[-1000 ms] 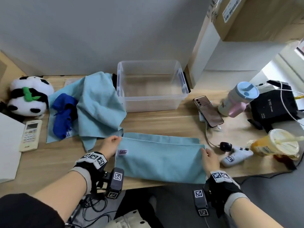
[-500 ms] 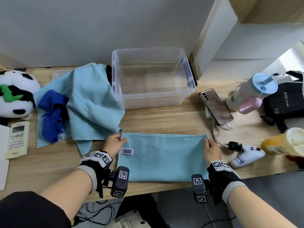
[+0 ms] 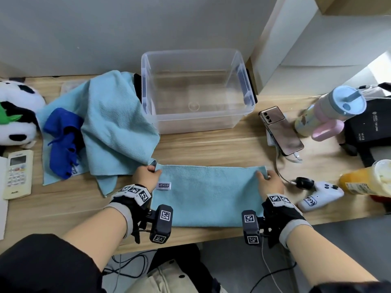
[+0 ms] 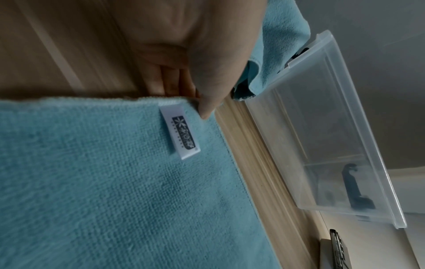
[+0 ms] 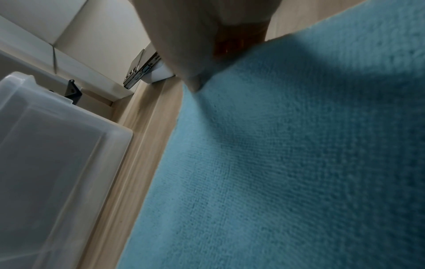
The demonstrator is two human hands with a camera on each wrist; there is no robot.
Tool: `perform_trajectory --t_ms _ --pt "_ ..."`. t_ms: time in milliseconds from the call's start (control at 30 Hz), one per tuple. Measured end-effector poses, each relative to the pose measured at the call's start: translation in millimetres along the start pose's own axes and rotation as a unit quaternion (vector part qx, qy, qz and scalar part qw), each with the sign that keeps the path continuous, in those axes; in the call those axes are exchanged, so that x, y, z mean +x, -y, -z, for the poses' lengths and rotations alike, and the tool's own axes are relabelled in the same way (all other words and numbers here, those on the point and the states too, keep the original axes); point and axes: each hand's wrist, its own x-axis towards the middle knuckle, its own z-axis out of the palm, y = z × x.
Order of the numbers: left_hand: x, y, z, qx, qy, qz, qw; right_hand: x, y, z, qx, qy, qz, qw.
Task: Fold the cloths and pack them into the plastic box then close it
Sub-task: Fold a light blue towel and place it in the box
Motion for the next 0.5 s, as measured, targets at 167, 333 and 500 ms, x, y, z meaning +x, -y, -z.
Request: perform_trajectory --t_ms 167,333,500 --pt "-2.6 -3.3 1.5 -0.007 -0.019 0.03 0.999 -11.2 -4.4 8.5 0.03 -0.035 -0.023 0.999" --pt "-12.0 -5.1 11.2 -0.022 -0.007 0.029 0.999 -19.2 -15.8 15.2 -0.014 -0.008 -0.024 1.0" --pt "-32.5 -15.7 14.1 0.011 0.128 0.129 0.983 -24.3 -13.8 16.1 -0.056 0.079 -0.015 0.995"
